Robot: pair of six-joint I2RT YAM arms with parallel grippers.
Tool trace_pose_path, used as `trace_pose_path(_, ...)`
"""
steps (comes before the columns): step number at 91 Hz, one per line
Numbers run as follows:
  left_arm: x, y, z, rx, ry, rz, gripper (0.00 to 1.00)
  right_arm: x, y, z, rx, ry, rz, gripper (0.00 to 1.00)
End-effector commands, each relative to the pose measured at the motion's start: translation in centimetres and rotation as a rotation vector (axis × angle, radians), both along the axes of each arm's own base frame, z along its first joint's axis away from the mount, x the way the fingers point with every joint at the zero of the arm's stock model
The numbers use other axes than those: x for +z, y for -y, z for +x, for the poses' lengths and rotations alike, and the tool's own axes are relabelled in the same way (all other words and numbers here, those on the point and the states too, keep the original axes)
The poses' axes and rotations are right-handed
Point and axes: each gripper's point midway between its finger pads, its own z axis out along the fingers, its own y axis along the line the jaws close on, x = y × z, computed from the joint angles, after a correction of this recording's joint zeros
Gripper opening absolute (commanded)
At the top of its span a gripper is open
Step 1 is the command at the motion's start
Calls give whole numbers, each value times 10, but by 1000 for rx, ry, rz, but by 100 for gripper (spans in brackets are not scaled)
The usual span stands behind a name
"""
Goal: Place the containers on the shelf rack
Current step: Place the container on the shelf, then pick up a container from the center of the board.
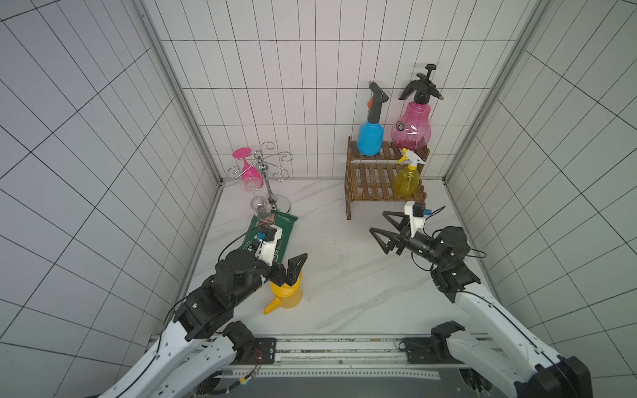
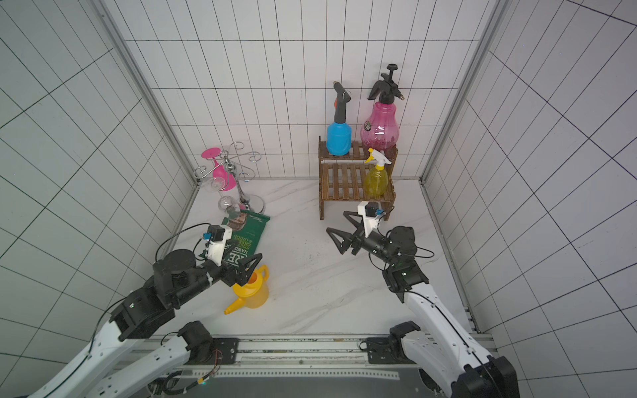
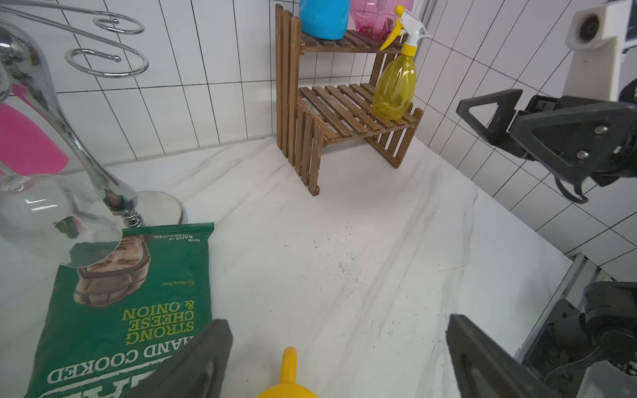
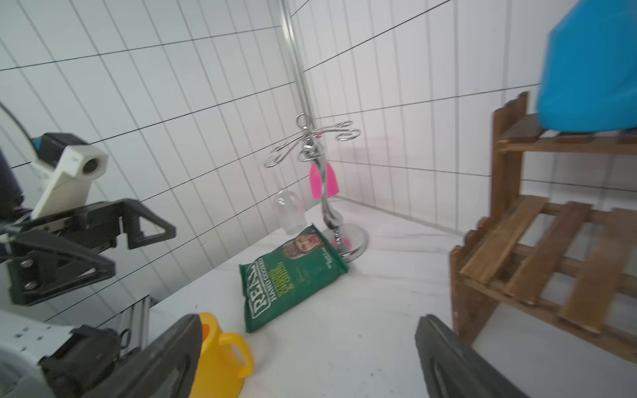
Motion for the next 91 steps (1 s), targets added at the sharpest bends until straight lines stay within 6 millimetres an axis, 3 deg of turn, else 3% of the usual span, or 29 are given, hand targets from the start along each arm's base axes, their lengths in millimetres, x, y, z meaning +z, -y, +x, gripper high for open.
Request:
trace_pose_path(1,-5,-12,-3,67,-113,30,99,-27,-30,-30,126,-6,-170,99)
trace_pose_path(11,-14,-15,-9,124,-246,-34,99,-68,-58,-79,397,67,-378,99)
trace_pose_path(18,-28,-16,-15,180,-348,-123,99,-92,-68,-100,554,131,-484,99)
trace_pose_path(32,-74,-19,-27,269,-506,-282,98,-126,-91,-104,751,168,-631,99)
trace_pose_path(40,-89,-34,-24,367,-498,-336,97,-138,-110,-97,815,190,-712,99)
trace_pose_path(46,-87,-50,-21,441,-450,-346,97,-150,-121,-93,860,203,-765,96)
trace_pose_path(56,-66,-73,-14,525,-341,-322,98,-166,-136,-85,904,222,-818,94)
trace_pose_path(64,-50,-87,-13,571,-279,-298,98,-170,-149,-78,910,252,-820,94)
trace_pose_path(91,-34,-101,-14,603,-195,-338,99,-180,-196,-70,973,281,-799,90)
